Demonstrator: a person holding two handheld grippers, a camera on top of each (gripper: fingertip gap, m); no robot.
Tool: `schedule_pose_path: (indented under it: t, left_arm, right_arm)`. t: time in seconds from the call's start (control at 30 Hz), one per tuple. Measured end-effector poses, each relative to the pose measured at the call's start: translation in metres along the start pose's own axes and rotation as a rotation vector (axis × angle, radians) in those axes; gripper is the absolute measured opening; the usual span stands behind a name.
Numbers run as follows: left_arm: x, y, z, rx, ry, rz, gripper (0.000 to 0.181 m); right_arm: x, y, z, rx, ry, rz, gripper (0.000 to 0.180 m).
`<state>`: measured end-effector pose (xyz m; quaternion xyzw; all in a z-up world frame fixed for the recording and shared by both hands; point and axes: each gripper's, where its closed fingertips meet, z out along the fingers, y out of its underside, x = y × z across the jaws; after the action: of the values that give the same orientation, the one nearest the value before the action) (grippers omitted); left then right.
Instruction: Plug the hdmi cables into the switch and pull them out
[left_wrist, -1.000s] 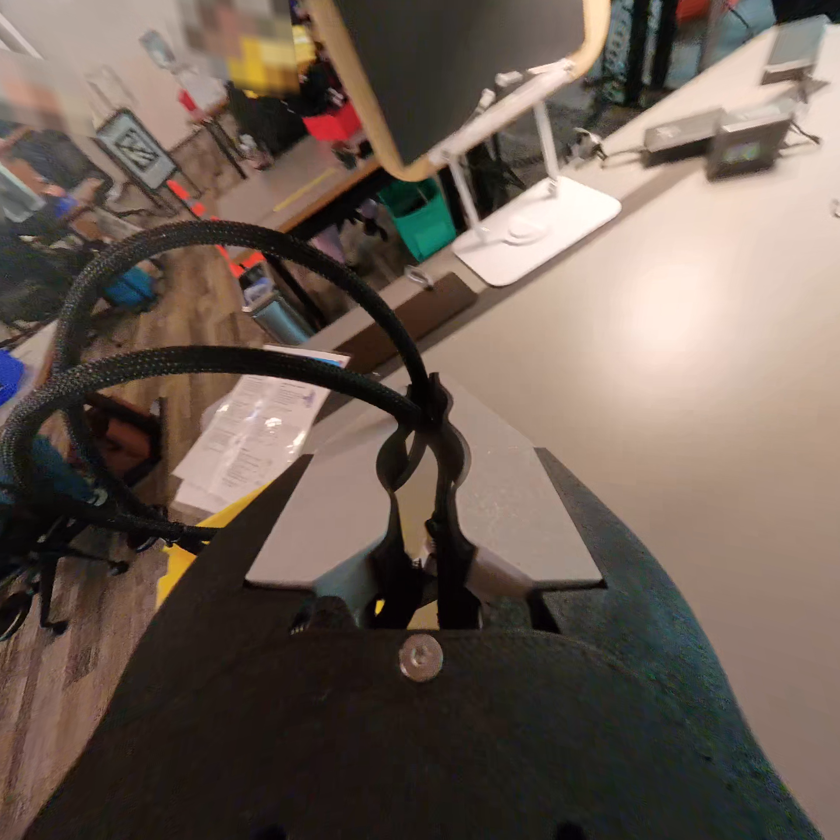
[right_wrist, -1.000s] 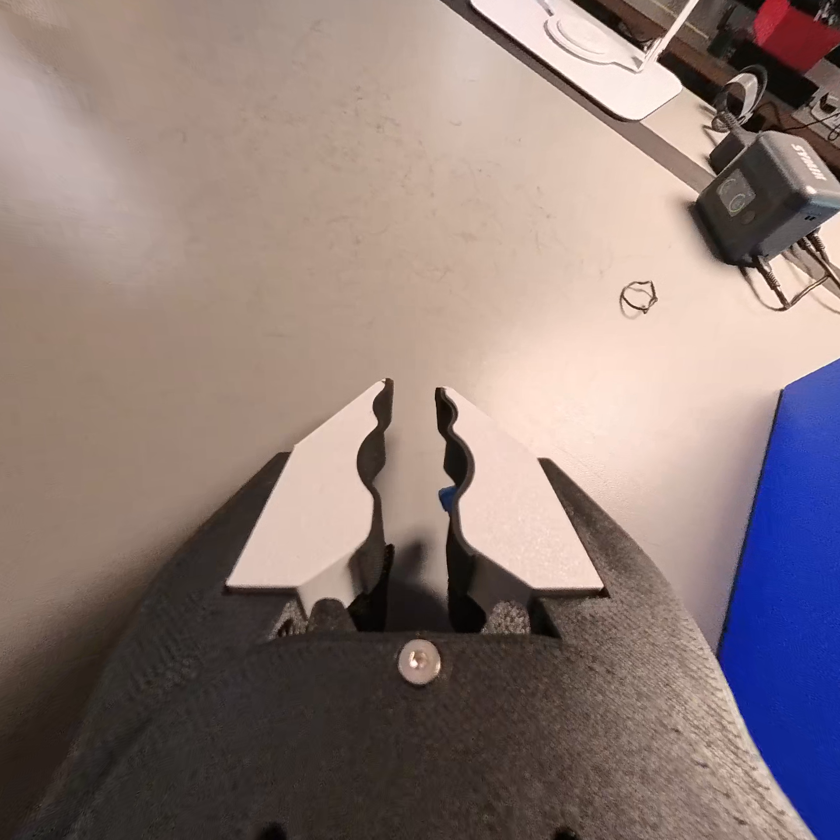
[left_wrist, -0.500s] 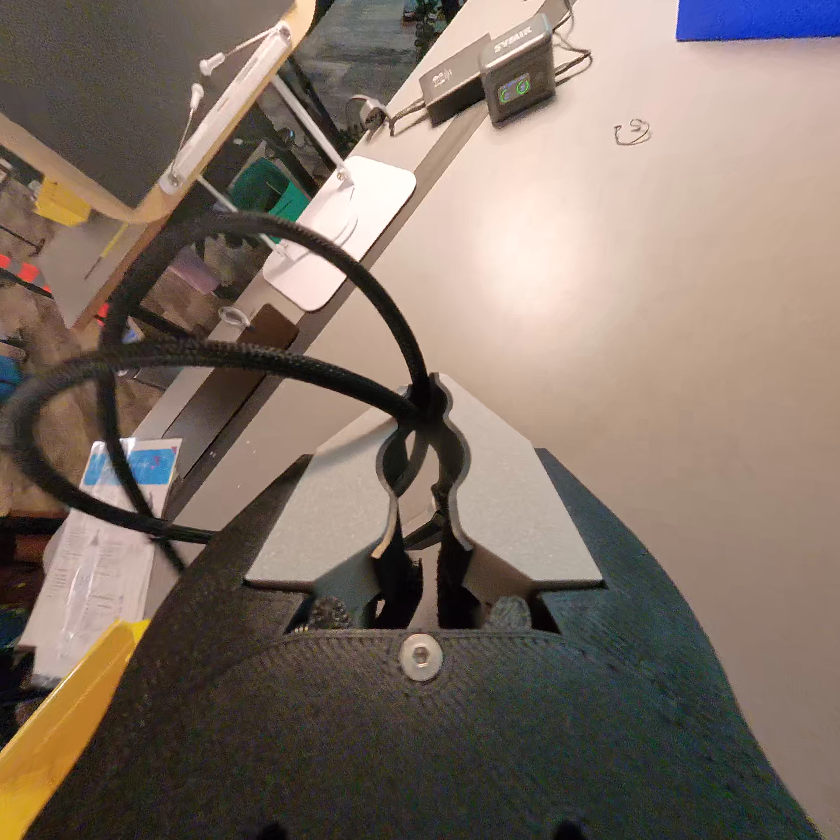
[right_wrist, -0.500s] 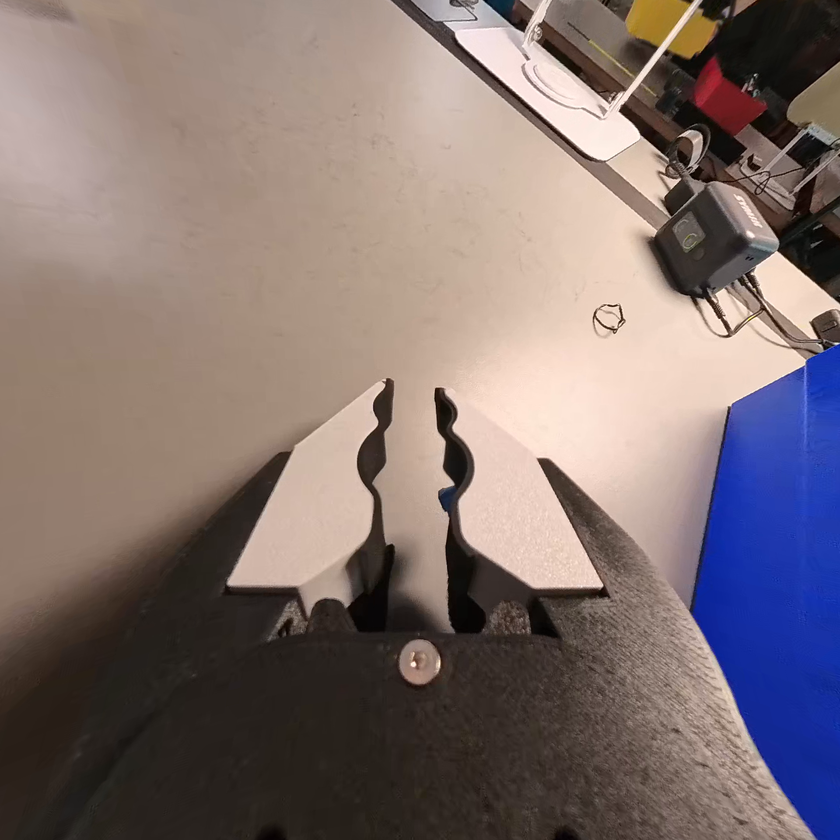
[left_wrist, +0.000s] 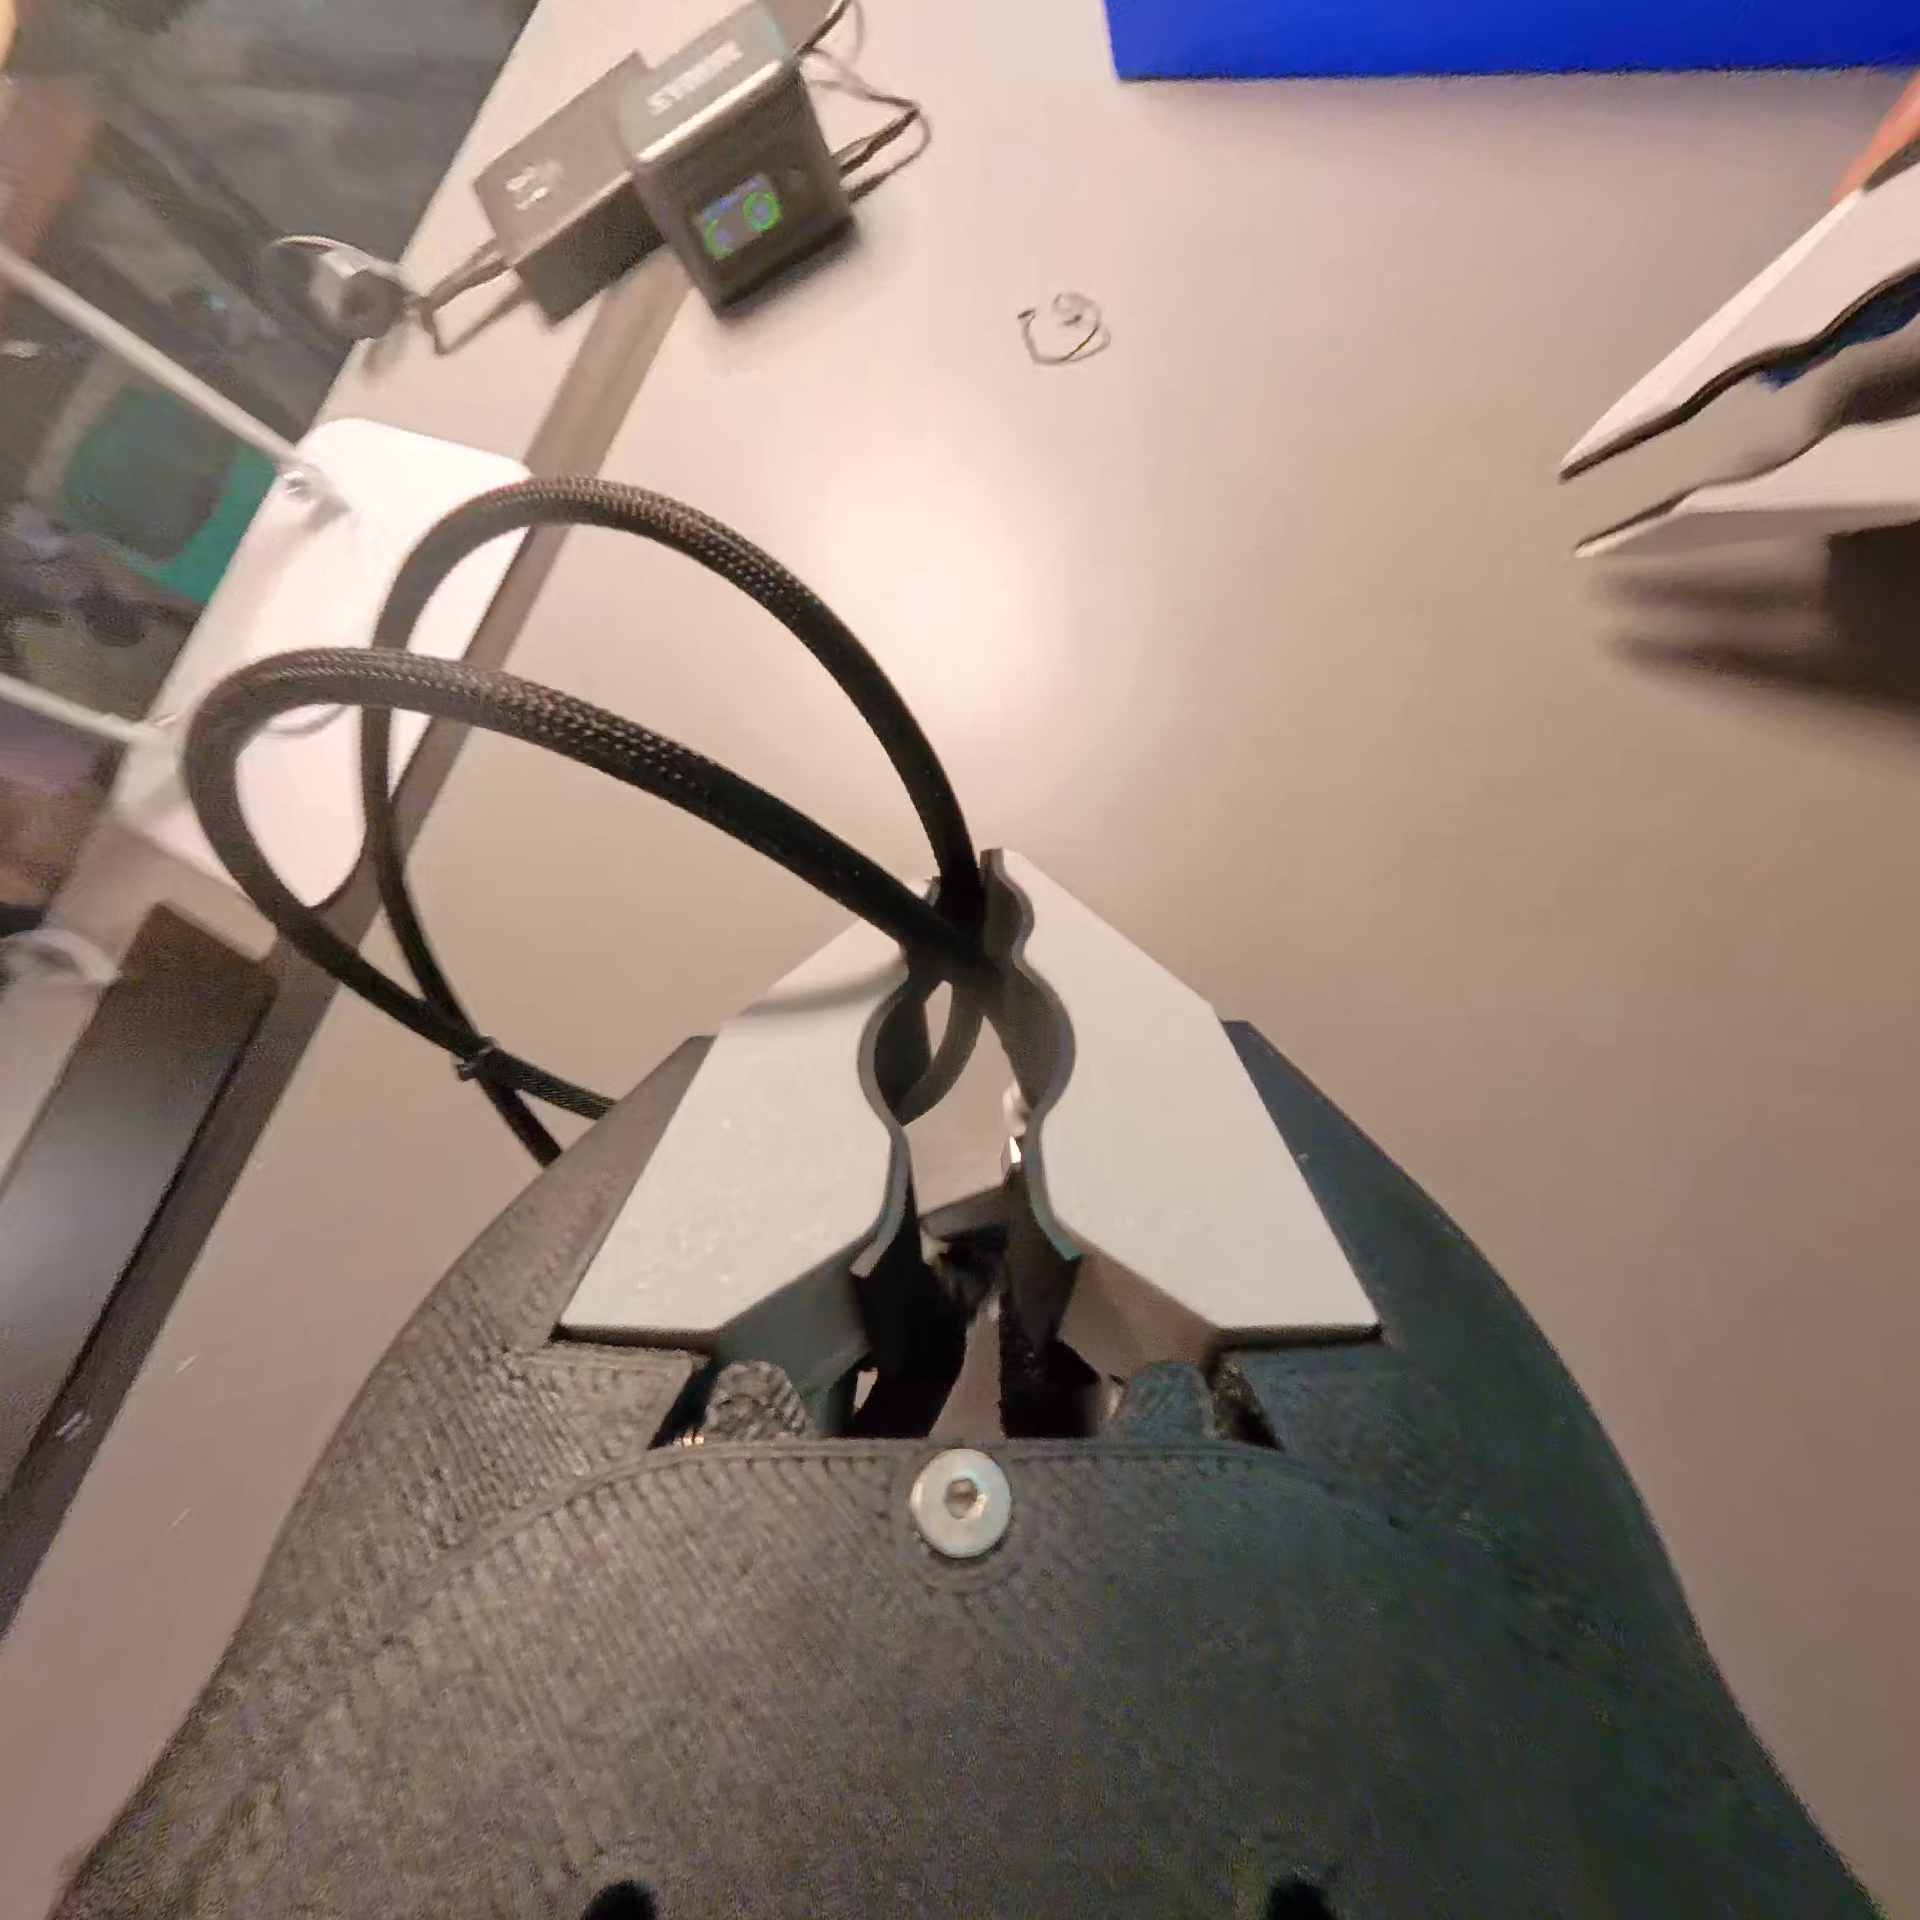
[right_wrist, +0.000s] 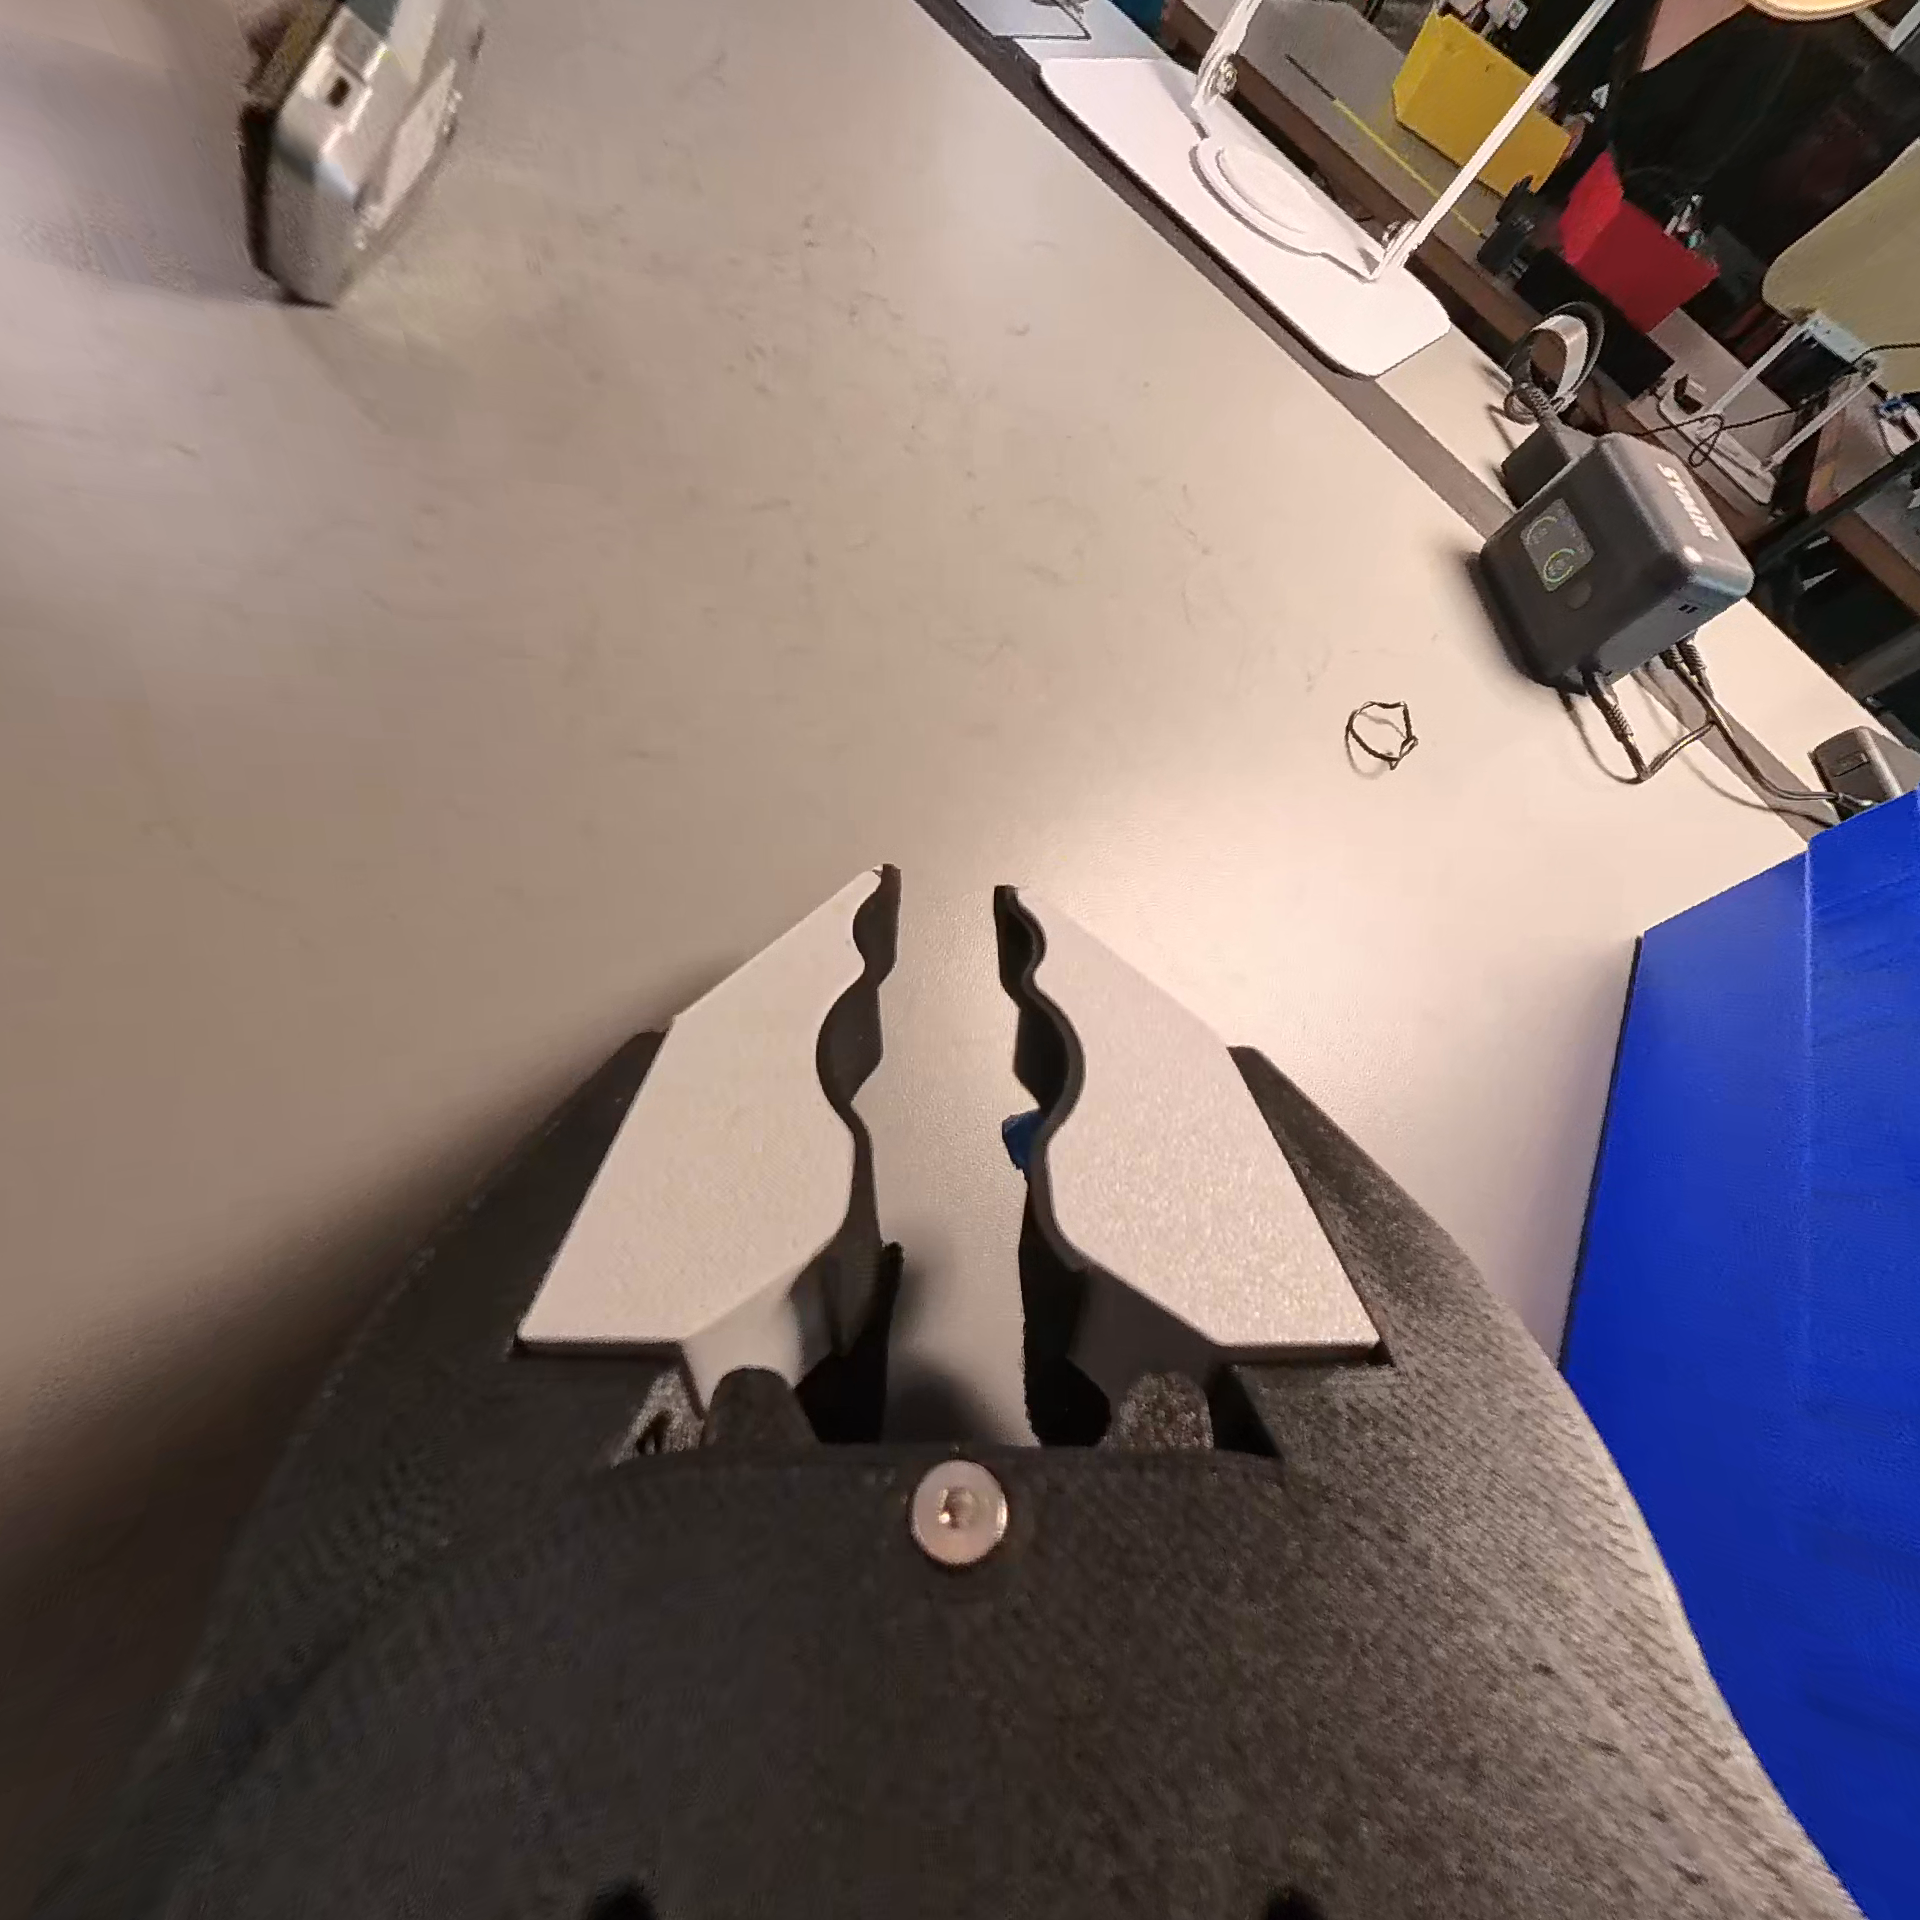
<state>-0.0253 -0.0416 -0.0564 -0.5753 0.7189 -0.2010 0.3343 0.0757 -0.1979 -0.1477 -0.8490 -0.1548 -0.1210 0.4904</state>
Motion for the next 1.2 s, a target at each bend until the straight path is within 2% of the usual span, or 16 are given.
schedule_pose_path:
  t: [0.3, 0.43, 0.47, 0.57, 0.63, 0.73, 0.83, 0.93, 1.07, 1.13, 1.2]
  left_arm:
    - [0.048, -0.009, 0.091, -0.101, 0.25, -0.008, 0.007]
    - [0.064, 0.001, 0.115, -0.156, 0.244, 0.004, 0.009]
    - [0.063, 0.003, 0.116, -0.163, 0.224, -0.003, 0.015]
    - [0.055, 0.005, 0.103, -0.142, 0.173, -0.044, 0.054]
    - [0.051, 0.003, 0.081, -0.093, 0.166, -0.084, 0.068]
    - [0.03, 0.009, 0.025, 0.006, 0.103, -0.161, 0.075]
    - [-0.018, 0.046, -0.05, 0.061, -0.039, -0.305, 0.076]
    - [-0.089, 0.121, -0.138, 0.038, -0.297, -0.497, 0.075]
    - [-0.156, 0.26, -0.254, -0.053, -0.622, -0.794, 0.074]
    - [-0.168, 0.331, -0.286, -0.169, -0.694, -0.883, 0.072]
    - [-0.17, 0.387, -0.293, -0.288, -0.688, -0.93, 0.069]
  right_arm:
    - [0.0, -0.001, -0.001, 0.01, 0.013, -0.011, 0.02]
    - [0.001, -0.001, -0.001, 0.013, 0.009, -0.005, 0.02]
    - [0.001, -0.002, -0.002, 0.015, 0.008, -0.001, 0.02]
    - [0.002, -0.002, -0.002, 0.017, 0.0, 0.014, 0.02]
    - [0.002, -0.001, -0.001, 0.013, -0.007, 0.024, 0.02]
    - [0.002, -0.002, -0.002, 0.017, -0.017, 0.029, 0.02]
    - [0.0, -0.003, -0.003, 0.024, -0.021, 0.022, 0.021]
    - [-0.002, -0.001, -0.001, 0.012, -0.03, 0.014, 0.021]
    - [-0.004, 0.001, 0.001, -0.009, -0.059, 0.025, 0.022]
    - [-0.005, 0.002, 0.002, -0.018, -0.075, 0.027, 0.023]
    - [-0.007, 0.004, 0.003, -0.029, -0.091, 0.031, 0.023]
